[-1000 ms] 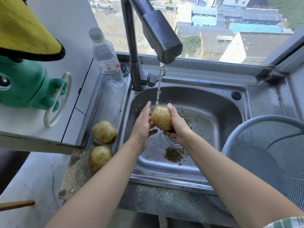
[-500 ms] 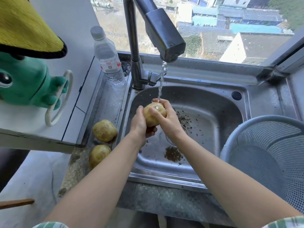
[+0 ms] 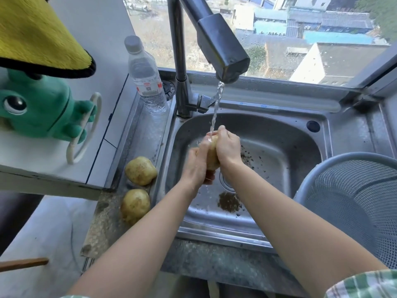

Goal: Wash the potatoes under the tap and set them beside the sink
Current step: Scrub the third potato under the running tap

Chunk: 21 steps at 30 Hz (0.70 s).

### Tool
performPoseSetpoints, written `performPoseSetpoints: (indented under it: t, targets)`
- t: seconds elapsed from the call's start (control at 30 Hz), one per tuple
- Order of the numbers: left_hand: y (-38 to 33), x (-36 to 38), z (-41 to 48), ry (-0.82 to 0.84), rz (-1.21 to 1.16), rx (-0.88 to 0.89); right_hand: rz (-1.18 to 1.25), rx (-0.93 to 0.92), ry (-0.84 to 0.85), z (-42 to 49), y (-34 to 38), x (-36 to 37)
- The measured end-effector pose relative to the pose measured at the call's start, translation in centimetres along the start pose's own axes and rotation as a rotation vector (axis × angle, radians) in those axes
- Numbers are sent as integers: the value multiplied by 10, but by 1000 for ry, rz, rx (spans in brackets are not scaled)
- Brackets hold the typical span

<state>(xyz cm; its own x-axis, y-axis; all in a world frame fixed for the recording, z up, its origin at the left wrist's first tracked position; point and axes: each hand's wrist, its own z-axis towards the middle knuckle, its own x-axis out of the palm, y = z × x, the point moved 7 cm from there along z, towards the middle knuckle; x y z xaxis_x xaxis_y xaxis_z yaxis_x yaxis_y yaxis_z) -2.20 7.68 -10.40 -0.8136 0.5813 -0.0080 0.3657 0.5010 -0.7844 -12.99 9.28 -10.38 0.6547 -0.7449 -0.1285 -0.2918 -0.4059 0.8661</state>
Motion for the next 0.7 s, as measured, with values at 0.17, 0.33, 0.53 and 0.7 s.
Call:
performPoseSetpoints:
  t: [0.17,0.33,0.53,0.7]
  targets:
    - [6,-23,11,-197,112,-43,-56,-127,195,-14,6,7]
    - [15,-20,7,-39,-64,-272,-23,-227,345,-21,-2,11]
    - [12,-25,3,-157,-124,-99,-6,-83,124,-12,6,18]
    - [7,-45,9,-268,-174,-116,220,34,403,-18,-17,25]
